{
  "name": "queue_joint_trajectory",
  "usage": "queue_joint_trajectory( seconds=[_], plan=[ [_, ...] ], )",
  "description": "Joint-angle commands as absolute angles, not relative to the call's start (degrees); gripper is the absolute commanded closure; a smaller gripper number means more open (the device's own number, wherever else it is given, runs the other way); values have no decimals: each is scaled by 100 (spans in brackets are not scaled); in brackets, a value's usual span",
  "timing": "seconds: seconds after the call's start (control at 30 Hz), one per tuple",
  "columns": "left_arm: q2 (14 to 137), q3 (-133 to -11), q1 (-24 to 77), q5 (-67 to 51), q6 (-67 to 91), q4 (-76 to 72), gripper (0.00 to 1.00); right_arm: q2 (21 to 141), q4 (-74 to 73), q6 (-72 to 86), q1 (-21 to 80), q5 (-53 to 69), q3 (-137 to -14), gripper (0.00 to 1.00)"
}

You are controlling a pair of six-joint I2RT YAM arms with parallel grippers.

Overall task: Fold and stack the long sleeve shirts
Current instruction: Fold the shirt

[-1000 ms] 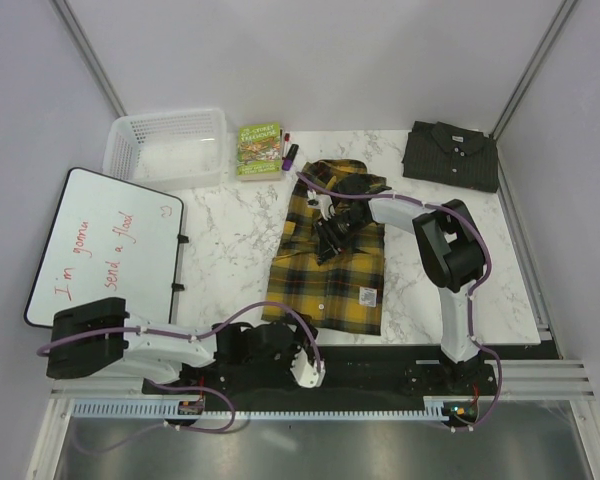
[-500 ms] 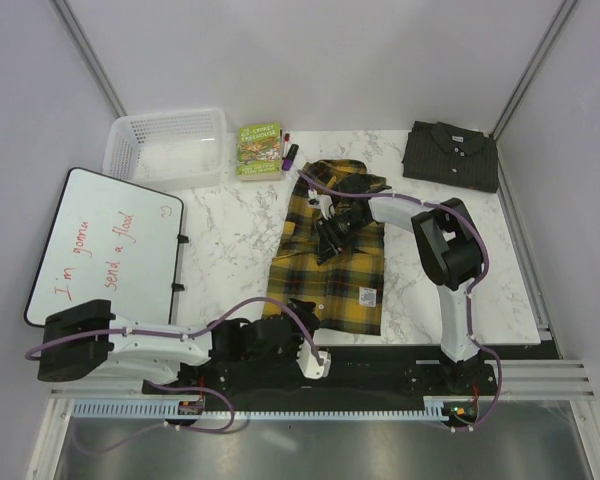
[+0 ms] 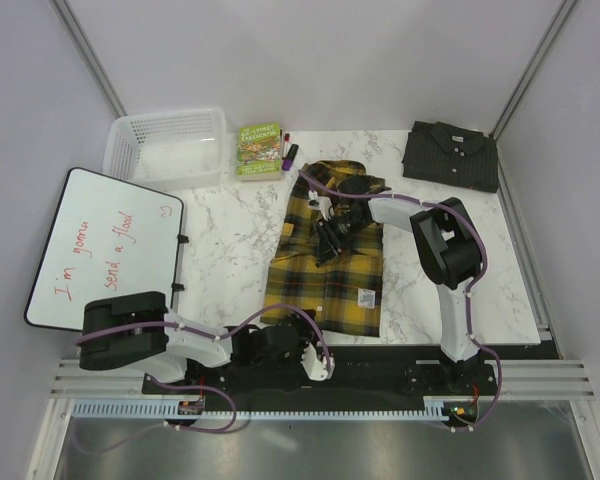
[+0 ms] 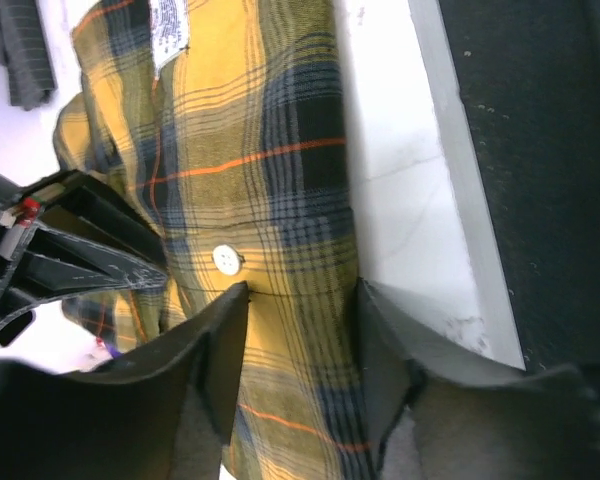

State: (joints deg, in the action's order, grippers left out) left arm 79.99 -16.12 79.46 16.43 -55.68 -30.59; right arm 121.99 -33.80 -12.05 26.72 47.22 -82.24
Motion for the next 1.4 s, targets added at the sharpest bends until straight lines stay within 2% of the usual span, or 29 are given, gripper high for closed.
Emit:
queue_joint_trajectory(
  seconds=[0.0,0.07,0.1,0.2,0.27,0.3,0.4,0.53,0.67,0.8,0.97,1.37],
  plan=[
    [8332,-1520,7937,1740,-5942,-3736,56,12542,-3445,-1433,2742,4570,-7814,63],
    [8096,-1660,7928,1679,-5863,-3289,64,12455,-3401,-1433,2768,4649,-7665,63],
    [7947,-1739,7936,1635,-5723,-3043,72,12411,-3367,-1415,2786,4667,-7603,63],
    [7349,-2292,7972,1337,-5294,-1455,84,12191,-3278,-1354,2900,4711,-7418,62],
    [6894,-2853,7989,644,-5011,88,87,11937,-3287,-1231,2996,4894,-7339,61],
    [6778,-2987,8024,476,-4749,479,92,11805,-3322,-1187,3014,5017,-7321,58],
    [6601,-3558,8217,97,-4150,1650,95,11286,-3672,-1116,3032,5256,-7426,50],
    [6557,-4209,8235,-595,-3482,2819,96,11013,-4716,-1484,2822,5186,-8215,45],
    [6460,-4928,8244,-1352,-3007,3567,96,11485,-5334,-2082,2348,4685,-9183,42],
    [6740,-5439,8218,-1292,-2909,3963,98,11961,-5344,-2057,2136,4386,-10026,43],
    [6969,-5853,8034,-1309,-3084,4087,98,12225,-4835,-1819,2136,3947,-9967,44],
    [8515,-7092,5644,-1775,-4998,3543,98,12463,-4737,-2223,2513,4043,-9097,46]
  ],
)
